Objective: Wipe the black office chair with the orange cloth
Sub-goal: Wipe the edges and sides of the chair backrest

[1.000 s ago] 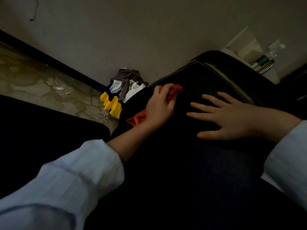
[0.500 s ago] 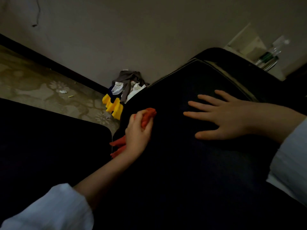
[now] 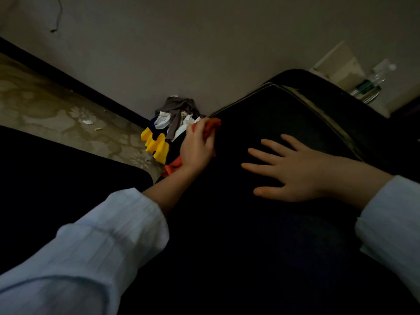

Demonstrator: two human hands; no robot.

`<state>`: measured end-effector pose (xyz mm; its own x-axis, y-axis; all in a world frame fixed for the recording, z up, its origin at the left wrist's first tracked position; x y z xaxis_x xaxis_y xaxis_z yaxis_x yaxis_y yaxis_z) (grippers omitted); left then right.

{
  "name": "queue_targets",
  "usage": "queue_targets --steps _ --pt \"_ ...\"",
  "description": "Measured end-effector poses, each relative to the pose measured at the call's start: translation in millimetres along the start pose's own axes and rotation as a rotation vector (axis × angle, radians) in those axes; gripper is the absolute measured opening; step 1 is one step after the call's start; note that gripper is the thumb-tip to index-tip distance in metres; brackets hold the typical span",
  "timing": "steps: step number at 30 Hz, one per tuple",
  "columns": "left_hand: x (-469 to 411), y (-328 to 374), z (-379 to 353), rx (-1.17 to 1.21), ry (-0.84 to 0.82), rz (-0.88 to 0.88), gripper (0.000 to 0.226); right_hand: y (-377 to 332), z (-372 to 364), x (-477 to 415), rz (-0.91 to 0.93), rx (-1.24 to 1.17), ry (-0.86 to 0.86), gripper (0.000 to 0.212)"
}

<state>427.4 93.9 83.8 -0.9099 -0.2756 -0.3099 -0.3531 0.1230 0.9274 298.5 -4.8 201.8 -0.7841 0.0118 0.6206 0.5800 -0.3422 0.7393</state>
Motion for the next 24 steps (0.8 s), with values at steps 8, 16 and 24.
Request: queue_targets --steps 8,16,24 --pt "54 -93 46 -0.001 0.099 0.349 0.032 -15 1 -8 0.064 0.011 0.079 0.060" --pt "136 -63 52 0.015 0.016 0.301 0.031 -41 5 -8 0.185 -0.020 0.094 0.056" --pt "119 23 24 0.166 -0.155 -0.059 0.027 -58 3 -7 0.212 -0.011 0.047 0.055"
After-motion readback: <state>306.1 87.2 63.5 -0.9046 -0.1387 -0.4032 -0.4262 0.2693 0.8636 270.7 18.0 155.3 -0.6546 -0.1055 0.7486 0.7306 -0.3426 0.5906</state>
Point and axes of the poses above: each hand's wrist, its own x-axis away from the middle knuckle, its own z-axis out of the back of the hand, y = z × x, the point moved 9 cm from there along -x, towards the middle knuckle, and after that the axes turned 8 degrees about x, right-handed, at the moved point
